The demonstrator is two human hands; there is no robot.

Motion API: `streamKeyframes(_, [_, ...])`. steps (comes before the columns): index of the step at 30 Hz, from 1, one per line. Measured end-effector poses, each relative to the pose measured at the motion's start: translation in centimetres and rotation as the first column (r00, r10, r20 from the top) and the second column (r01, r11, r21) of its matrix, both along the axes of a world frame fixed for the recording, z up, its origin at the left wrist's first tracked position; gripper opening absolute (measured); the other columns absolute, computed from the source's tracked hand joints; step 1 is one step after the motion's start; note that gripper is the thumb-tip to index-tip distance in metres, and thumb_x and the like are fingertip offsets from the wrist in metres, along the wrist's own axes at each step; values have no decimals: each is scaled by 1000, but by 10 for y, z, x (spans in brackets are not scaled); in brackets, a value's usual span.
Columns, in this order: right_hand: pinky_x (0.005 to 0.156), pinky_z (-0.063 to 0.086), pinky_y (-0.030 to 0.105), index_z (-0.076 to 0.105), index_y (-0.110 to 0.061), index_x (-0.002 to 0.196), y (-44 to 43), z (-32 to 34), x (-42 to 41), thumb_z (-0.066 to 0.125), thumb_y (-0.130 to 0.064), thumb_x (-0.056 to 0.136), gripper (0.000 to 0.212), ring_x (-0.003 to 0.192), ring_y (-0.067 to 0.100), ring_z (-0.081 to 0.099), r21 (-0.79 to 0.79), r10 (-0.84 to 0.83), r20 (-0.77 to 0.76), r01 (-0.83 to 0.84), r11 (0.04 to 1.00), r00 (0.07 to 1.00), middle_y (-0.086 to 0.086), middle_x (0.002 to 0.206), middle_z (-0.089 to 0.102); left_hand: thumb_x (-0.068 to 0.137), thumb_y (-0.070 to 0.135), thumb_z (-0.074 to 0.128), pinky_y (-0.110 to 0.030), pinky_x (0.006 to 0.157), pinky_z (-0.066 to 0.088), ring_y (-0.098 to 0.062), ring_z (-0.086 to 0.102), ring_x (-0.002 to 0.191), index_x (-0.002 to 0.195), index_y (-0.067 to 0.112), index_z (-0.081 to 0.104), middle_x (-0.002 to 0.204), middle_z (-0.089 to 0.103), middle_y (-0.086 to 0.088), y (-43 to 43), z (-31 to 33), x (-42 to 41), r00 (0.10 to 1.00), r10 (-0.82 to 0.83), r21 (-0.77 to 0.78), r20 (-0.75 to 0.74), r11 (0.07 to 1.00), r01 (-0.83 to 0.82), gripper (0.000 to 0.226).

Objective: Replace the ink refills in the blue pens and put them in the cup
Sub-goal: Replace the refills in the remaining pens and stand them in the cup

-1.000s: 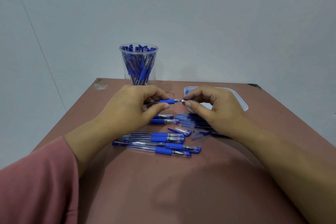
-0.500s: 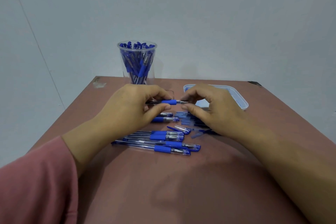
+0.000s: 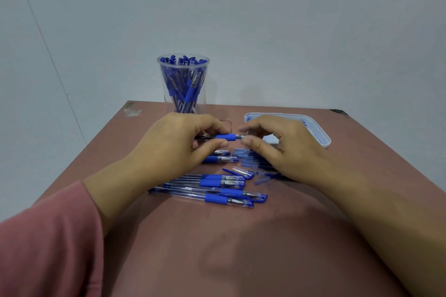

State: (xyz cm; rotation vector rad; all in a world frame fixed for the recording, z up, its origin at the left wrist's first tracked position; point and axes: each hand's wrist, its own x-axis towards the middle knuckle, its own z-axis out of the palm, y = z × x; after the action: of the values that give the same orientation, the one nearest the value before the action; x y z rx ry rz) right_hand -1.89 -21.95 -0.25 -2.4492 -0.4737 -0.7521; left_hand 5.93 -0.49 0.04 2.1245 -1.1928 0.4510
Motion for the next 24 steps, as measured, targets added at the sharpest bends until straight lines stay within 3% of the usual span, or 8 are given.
streamKeyframes(3, [78, 45, 10, 66, -24, 104, 0, 0, 0, 72, -24, 84, 20, 86, 3, 59, -42, 0, 45, 2, 999, 999, -20, 87, 60, 84, 34, 70, -31, 69, 56, 0, 65, 77, 104, 34, 70, 85, 70, 20, 0, 0, 0, 1000, -5, -4, 5, 1000, 5, 19])
streamKeyframes(5, [75, 45, 13, 68, -21, 97, 0, -1, 1, 65, -30, 89, 13, 83, 5, 59, -44, -4, 42, 5, 999, 999, -15, 84, 63, 84, 34, 69, -30, 69, 56, 0, 65, 77, 103, 34, 70, 85, 69, 20, 0, -1, 1, 1000, -9, 2, 5, 1000, 9, 19])
streamKeyframes(6, [74, 45, 15, 69, -20, 95, 1, -1, 1, 59, -37, 91, 20, 82, 6, 59, -32, -9, 36, 10, 999, 999, -12, 84, 65, 84, 35, 69, -30, 68, 56, 0, 64, 76, 103, 34, 70, 85, 69, 20, -1, -1, 1, 1000, -9, 3, 2, 1000, 9, 19])
streamKeyframes(9, [77, 46, 14, 66, -26, 106, 1, -1, 0, 61, -44, 89, 26, 87, 3, 61, 19, 2, 1, -2, 1000, 1000, -17, 88, 64, 84, 36, 68, -32, 68, 56, -1, 65, 76, 103, 34, 70, 84, 69, 20, 0, -1, 1, 1000, -14, 1, -2, 1000, 14, 19])
streamKeyframes(13, [76, 46, 13, 65, -27, 102, 2, 0, 1, 70, -25, 85, 18, 83, 3, 59, -29, 4, 58, -2, 1000, 998, -19, 86, 61, 84, 33, 70, -33, 69, 56, -2, 66, 76, 103, 34, 70, 85, 70, 19, 0, -1, 1, 1000, -11, -17, -1, 1000, 11, 19])
streamKeyframes(15, [73, 45, 15, 68, -20, 95, 3, 0, 2, 65, -29, 88, 12, 81, 5, 58, -20, -12, 31, 12, 1000, 999, -13, 83, 63, 84, 31, 71, -33, 69, 56, -1, 66, 76, 103, 33, 70, 85, 70, 19, 0, -1, 0, 1000, -9, -11, 6, 1000, 9, 19])
streamKeyframes(21, [69, 44, 24, 68, -20, 90, 6, -2, 2, 46, -48, 92, 36, 78, 8, 59, -25, -34, -3, 34, 999, 999, -8, 79, 65, 82, 34, 70, -24, 69, 56, 4, 64, 79, 104, 33, 71, 84, 67, 24, 0, 0, 0, 999, -14, -10, 30, 1000, 14, 21])
streamKeyframes(24, [70, 46, 18, 66, -30, 93, 7, 0, 0, 55, -47, 92, 21, 82, 4, 60, 27, -16, -26, 17, 999, 1000, -14, 81, 65, 82, 37, 66, -22, 68, 55, 5, 63, 80, 103, 33, 71, 83, 65, 26, 0, 1, 0, 999, -16, -11, 29, 1000, 16, 22])
